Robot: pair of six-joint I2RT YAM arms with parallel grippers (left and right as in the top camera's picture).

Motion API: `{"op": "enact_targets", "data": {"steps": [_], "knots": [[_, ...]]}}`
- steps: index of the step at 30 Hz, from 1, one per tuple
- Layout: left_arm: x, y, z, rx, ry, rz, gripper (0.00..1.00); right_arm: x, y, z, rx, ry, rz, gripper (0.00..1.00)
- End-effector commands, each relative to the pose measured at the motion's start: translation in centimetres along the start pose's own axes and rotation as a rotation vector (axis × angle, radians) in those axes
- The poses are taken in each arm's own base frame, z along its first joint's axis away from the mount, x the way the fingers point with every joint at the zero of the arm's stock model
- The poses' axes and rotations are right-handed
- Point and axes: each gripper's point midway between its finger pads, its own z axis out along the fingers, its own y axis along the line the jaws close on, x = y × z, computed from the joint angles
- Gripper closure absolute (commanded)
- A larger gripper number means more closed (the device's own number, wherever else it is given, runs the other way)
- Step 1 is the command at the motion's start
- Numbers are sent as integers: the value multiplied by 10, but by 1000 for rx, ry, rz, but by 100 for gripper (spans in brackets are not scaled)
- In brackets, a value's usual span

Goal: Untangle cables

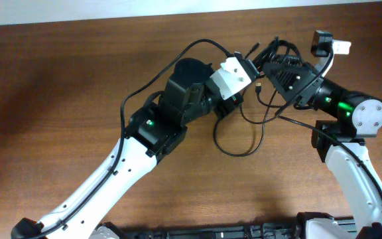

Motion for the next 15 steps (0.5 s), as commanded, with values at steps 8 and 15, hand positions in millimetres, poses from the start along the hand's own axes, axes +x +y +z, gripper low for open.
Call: {"op": "enact_targets", "data": {"steps": [8,15], "knots": [[-21,18,-2,-97,-81,-105,100,7,11,1,-29,57,-35,27],[-16,30,-3,-170,-64,-157,100,7,11,1,-29,60,-36,27]]}}
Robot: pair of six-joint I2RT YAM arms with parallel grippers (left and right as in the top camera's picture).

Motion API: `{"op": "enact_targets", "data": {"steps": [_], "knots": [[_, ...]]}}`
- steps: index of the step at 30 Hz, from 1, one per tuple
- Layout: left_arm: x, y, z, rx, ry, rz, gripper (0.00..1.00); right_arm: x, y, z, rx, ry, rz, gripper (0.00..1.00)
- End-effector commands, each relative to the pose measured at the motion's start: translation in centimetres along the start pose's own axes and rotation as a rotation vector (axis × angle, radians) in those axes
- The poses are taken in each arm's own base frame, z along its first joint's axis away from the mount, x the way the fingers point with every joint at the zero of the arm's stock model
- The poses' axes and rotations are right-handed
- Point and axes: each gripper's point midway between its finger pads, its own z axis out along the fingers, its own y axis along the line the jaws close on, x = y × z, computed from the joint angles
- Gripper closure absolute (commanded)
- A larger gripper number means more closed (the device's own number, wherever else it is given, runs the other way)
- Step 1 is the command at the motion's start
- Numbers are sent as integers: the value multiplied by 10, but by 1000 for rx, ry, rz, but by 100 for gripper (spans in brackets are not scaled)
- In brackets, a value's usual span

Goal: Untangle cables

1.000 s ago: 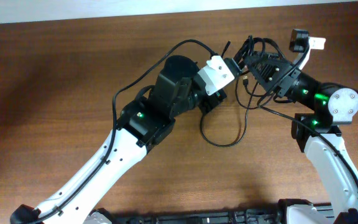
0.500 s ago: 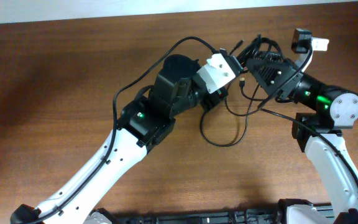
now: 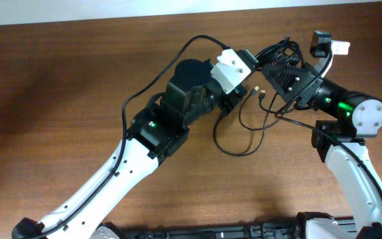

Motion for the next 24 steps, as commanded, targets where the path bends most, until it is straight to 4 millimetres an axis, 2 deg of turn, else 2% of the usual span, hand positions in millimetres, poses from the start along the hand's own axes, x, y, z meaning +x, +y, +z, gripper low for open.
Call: {"op": "enact_targets", "data": {"steps": [1,8,14,17,19,21,22,24], "knots": [[-2,17,-2,-87,-6,-40,100,5,10,1,-25,45,-33,27],[-1,17,-2,-87,0,-42,100,5,11,1,-26,44,-35,27],[2,18,-1,-93,10,-42,100,3,20,1,-53,37,-78,28],[3,18,-1,-92,15,-43,100,2,20,1,-53,34,-78,53],[3,18,-1,-92,15,-43,100,2,20,1,-52,32,-78,75],[5,17,-1,-87,24,-44,100,1,20,1,-51,27,-78,92],[7,17,-1,-86,32,-45,100,0,20,1,-50,23,-78,96],[13,17,-2,-88,54,-47,100,0,20,1,-50,19,-78,96]]}}
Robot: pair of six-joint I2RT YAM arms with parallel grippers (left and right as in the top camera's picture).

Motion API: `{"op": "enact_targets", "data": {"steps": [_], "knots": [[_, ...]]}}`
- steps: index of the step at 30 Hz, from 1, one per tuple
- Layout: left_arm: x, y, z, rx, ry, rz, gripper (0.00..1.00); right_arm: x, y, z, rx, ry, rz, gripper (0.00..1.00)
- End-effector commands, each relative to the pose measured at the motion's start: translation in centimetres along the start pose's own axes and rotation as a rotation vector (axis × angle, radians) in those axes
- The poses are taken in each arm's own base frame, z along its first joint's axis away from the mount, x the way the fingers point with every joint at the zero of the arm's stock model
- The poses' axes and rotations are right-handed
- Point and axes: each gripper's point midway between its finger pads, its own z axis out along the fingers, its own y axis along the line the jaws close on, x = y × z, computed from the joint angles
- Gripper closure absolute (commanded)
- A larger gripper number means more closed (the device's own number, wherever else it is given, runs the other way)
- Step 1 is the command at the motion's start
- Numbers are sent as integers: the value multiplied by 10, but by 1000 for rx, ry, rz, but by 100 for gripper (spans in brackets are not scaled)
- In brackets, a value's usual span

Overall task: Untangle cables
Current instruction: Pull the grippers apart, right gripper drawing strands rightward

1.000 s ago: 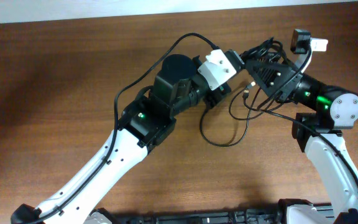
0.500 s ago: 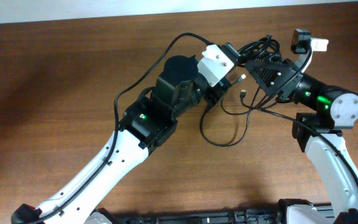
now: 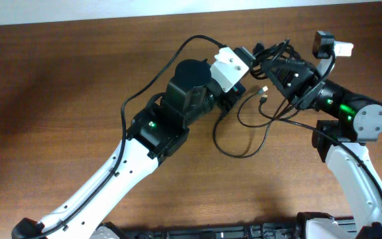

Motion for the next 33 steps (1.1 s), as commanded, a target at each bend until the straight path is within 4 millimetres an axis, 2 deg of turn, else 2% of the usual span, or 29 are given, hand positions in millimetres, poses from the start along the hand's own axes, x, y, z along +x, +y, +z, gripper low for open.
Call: {"op": "enact_targets", "data": {"steps": [1,4,6,11,15,25,26,27,28,30,31,33], "knots": [[8,10,-1,-46,35,-21,100,1,11,2,-24,20,-30,96],[15,10,-1,-45,60,-24,100,-1,10,2,-22,12,-30,96],[22,17,-2,-88,94,-25,100,-1,10,2,-21,8,-26,96],[43,50,-12,-292,189,-13,100,-7,9,2,-15,-22,24,96],[49,77,-23,-446,240,88,100,-7,9,2,-16,-24,76,96],[49,93,-27,-475,244,105,100,-3,9,2,-18,-1,102,95],[47,95,-27,-480,236,103,100,-2,8,2,-14,6,112,92],[46,96,-27,-483,229,101,100,-1,7,2,-10,9,121,82],[44,96,-27,-485,222,101,100,0,4,2,-3,13,135,64],[39,96,-26,-480,200,99,100,3,-5,2,25,20,193,37],[37,95,-24,-472,187,97,100,4,-10,2,36,22,216,31],[33,91,-22,-448,169,95,100,6,-18,1,55,24,257,26]]}}
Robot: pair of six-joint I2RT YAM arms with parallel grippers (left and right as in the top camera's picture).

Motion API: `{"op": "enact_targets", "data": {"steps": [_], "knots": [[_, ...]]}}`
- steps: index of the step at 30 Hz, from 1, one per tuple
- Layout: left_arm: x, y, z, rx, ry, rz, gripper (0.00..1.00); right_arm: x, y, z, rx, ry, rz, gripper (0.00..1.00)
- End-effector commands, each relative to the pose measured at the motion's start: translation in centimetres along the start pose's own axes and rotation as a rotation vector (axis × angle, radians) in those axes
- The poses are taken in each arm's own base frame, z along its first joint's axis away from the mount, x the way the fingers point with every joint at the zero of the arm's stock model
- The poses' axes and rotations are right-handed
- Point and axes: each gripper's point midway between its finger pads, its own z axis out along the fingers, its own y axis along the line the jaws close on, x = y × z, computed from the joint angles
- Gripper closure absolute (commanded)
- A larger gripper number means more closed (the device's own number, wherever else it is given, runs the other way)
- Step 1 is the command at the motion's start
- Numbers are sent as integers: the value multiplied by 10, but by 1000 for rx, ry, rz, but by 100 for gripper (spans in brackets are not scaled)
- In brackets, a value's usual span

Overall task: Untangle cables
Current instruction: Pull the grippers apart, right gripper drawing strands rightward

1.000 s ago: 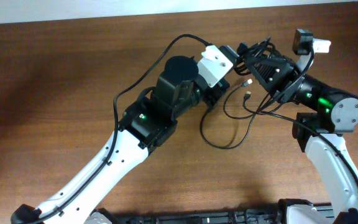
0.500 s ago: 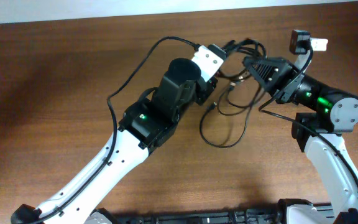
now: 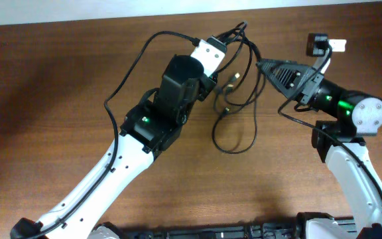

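Note:
A tangle of thin black cables (image 3: pixel 239 99) hangs in loops from the table's far middle down to a bottom bend, with two small connectors (image 3: pixel 231 81) dangling inside. My left gripper (image 3: pixel 229 34) is shut on the top of the bundle near the far edge. My right gripper (image 3: pixel 260 64) points left, its fingers closed to a tip on a strand at the bundle's right side, which kinks there. A black adapter with a white plug (image 3: pixel 321 45) lies behind the right arm.
The wooden table's far edge (image 3: pixel 111 21) runs just behind the left gripper. Both forearms reach in from the near side. The left arm's own wiring (image 3: pixel 121 79) arcs out to its left.
My left gripper has moved left and toward the far edge with the bundle's top. The loops now stretch between the two grippers, and the connectors have shifted left. The right gripper has hardly moved.
Both grippers were close together in the knot near the far right. The left gripper then sat a little farther back at each moment while the right one held its place. Now the left is well to the left and the cables are drawn out between them.

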Motion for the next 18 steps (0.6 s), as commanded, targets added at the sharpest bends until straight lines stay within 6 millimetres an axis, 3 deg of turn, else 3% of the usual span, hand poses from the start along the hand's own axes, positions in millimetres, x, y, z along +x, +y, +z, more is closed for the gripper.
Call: {"op": "enact_targets", "data": {"steps": [1,8,11,12,18], "knots": [[-10,-4,0,29,-43,-7,100,1,-9,1,24,13,47,25],[-20,-30,-4,184,-95,-7,100,0,-17,2,35,13,70,25],[-25,-50,-9,306,-126,-4,100,0,-17,2,36,11,70,25],[-28,-65,-15,400,-150,-2,100,-1,-17,2,37,3,68,25],[-33,-82,-25,509,-181,1,100,-3,-18,2,39,-7,22,25]]}}
